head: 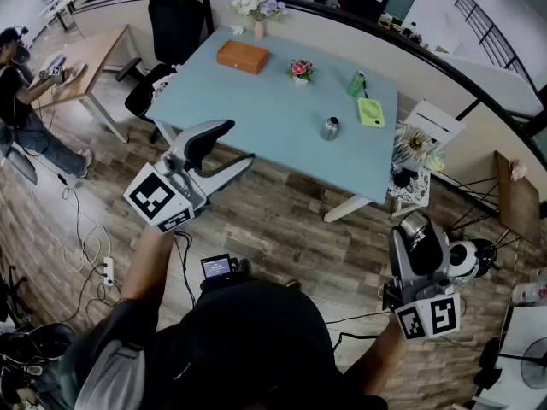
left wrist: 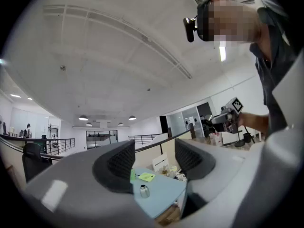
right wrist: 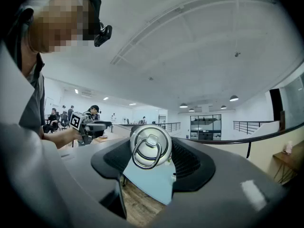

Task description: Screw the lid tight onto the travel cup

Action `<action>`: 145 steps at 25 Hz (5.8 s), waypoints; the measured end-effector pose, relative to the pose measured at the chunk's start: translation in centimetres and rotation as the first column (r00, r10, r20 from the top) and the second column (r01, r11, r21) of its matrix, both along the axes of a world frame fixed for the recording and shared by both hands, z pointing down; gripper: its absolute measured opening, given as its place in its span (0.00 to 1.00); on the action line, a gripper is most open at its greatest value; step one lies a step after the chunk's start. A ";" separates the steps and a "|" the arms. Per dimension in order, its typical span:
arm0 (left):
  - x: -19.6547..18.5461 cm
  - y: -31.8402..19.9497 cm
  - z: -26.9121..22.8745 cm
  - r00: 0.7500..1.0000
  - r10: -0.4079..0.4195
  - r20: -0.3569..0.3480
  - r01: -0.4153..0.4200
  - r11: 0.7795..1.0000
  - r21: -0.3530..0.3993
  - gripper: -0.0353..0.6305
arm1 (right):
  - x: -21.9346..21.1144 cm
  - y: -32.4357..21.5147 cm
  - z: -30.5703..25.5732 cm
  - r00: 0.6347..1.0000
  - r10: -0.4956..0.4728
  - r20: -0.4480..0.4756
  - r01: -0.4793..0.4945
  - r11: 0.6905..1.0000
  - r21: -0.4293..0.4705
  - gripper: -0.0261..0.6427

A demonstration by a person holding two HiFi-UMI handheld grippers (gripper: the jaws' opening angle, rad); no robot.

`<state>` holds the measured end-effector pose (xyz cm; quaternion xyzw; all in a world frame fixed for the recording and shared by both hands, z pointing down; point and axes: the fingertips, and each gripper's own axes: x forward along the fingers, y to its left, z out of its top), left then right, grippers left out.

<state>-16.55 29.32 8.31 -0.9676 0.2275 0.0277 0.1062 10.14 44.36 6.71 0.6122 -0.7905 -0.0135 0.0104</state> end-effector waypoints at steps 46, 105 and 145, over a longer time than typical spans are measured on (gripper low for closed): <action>-2.0 -6.1 2.1 0.998 0.062 -0.007 -0.062 0.997 -0.039 0.52 | -3.2 -6.5 0.5 0.997 0.000 0.082 0.000 1.000 -0.003 0.43; 16.0 -17.5 2.8 0.999 -0.004 0.051 0.007 0.998 -0.065 0.52 | 14.0 -21.9 3.4 0.975 -0.124 0.184 0.130 0.991 -0.023 0.43; 14.3 -35.7 8.9 0.943 0.331 -0.036 -0.331 0.924 -0.192 0.52 | 5.5 -37.4 6.2 0.978 0.119 0.171 -0.090 0.982 -0.169 0.43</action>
